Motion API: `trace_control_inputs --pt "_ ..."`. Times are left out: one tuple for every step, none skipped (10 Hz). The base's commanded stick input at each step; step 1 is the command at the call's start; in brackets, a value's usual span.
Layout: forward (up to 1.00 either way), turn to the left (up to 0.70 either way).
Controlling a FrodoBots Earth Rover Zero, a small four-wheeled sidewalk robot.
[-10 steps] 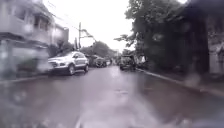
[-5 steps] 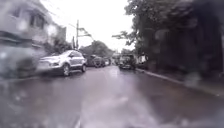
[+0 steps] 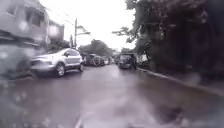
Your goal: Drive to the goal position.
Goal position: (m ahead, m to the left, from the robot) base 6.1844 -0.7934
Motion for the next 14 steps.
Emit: trace_control_inputs --pt "1.00 0.00" --pt "1.00 0.00" --pt "1.00 0.00" --pt "1.00 0.00" --pt "1.00 0.00" --pt "1.00 0.00" --pt "1.00 0.00" --pt "1.00 0.00" --pt "1.00 0.00" --pt "1.00 0.00" --pt "1.00 0.00" --pt "1.00 0.00" --pt "1.00 0.00" --pt "1.00 0.00"
